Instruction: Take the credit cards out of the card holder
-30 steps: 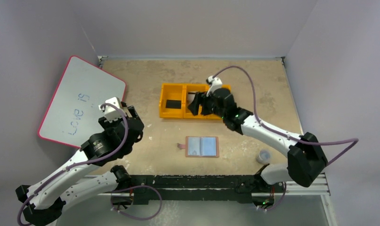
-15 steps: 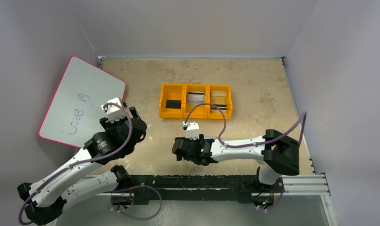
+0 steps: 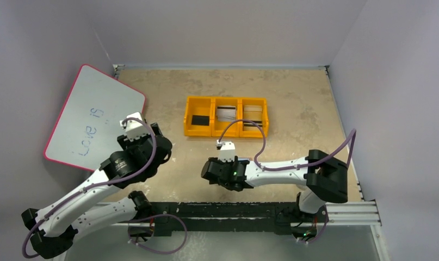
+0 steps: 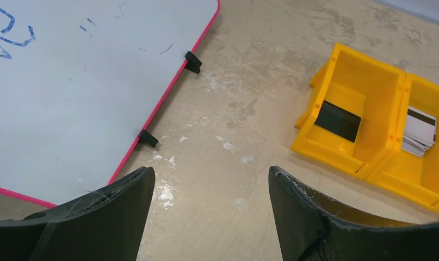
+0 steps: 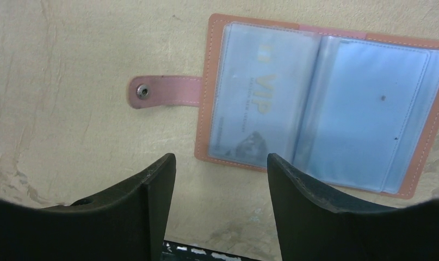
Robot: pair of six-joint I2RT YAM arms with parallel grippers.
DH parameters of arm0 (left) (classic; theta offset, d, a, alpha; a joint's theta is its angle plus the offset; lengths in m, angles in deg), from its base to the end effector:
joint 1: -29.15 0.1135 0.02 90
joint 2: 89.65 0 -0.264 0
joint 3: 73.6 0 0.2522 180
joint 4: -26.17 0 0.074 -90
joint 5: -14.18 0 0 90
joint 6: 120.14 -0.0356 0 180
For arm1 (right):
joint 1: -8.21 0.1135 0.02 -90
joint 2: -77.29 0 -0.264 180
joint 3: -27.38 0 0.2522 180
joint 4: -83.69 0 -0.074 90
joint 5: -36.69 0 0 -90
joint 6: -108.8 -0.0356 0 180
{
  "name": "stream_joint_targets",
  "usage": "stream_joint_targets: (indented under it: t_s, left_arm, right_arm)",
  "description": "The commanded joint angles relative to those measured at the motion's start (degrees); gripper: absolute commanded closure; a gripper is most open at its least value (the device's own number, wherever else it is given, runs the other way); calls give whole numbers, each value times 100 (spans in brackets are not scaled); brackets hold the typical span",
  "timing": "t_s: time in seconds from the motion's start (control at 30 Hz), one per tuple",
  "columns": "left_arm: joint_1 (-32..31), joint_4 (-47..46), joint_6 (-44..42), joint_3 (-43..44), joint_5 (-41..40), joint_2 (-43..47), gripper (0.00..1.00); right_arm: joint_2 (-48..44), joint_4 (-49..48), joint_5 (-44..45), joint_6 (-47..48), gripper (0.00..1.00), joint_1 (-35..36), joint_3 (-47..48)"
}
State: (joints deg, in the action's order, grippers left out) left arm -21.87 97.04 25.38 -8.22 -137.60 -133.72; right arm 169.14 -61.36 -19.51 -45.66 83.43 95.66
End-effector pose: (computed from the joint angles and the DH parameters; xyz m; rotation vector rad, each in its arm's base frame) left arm 0.1025 -0.0768 0.3196 -0.4917 1.8774 0.1186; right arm 0.0992 0.2983 0.1882 -0.0203 2.3917 0.3810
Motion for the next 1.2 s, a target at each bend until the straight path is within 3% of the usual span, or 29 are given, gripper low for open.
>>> stream_joint_targets:
  t_s: [0.0, 0.2, 0.57, 0.87, 1.03, 1.17]
  left_arm:
    - [15, -6, 53, 87, -124, -60, 24]
    - [15, -21, 41, 92, -130, -73, 25]
    - [18, -17, 31, 93, -151, -134, 25]
    - [14, -32, 9, 95, -132, -214, 26]
    - [14, -41, 2, 87, -101, -257, 26]
    - [14, -46, 0, 90, -99, -260, 26]
  right_arm:
    - [106, 10, 193, -1, 35, -224, -12]
    - [430, -189, 83, 461, 37, -441, 42]
    - [954, 24, -54, 429, 44, -482, 268]
    - [676, -553, -303, 538, 58, -608, -103]
    - [377, -1149, -692, 781, 48, -818, -402]
    - [372, -1025, -611, 782, 48, -842, -357]
